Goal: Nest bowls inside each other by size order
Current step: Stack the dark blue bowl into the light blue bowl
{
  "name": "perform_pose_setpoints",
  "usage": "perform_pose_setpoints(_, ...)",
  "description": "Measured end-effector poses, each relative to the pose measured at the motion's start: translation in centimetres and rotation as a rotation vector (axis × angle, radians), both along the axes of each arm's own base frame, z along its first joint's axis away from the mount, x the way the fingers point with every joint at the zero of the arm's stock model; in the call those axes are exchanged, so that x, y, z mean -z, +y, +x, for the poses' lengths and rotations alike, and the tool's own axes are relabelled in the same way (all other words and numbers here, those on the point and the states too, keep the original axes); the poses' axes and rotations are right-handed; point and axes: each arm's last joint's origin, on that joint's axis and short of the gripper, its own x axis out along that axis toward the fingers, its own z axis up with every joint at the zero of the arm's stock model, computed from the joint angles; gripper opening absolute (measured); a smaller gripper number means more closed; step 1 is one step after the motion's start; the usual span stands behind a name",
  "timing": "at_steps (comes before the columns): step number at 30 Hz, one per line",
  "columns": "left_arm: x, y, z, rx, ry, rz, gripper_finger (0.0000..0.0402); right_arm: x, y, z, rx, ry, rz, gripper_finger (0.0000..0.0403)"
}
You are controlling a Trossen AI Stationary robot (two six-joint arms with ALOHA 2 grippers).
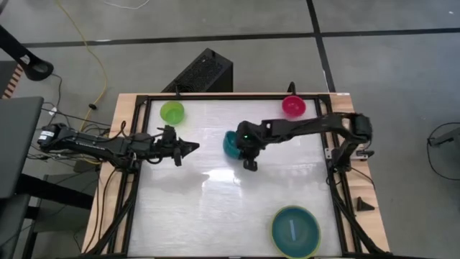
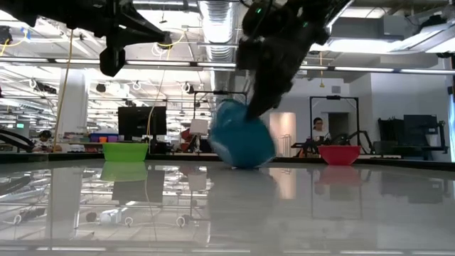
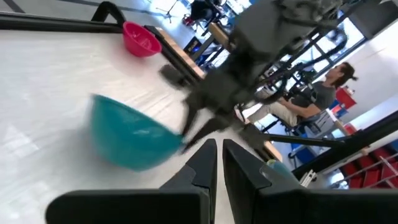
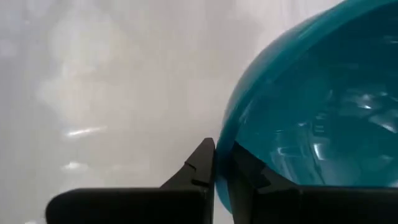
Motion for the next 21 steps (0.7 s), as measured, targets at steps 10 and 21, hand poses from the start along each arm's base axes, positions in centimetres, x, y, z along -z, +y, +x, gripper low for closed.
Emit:
perform_pose_setpoints(10,0.5,0.1,-0.1,-0.024,0.053,0.011,0.0015,-7.0,2.8,-4.7,0.055,-0.098,0.088,0.0046)
perform_pose_setpoints(21,0.9,0.1,-0.1,-0.027,0.100,0.021,0.0015,-10.7,10.2,-10.7,0.067,-0.045,0.191,0.0046)
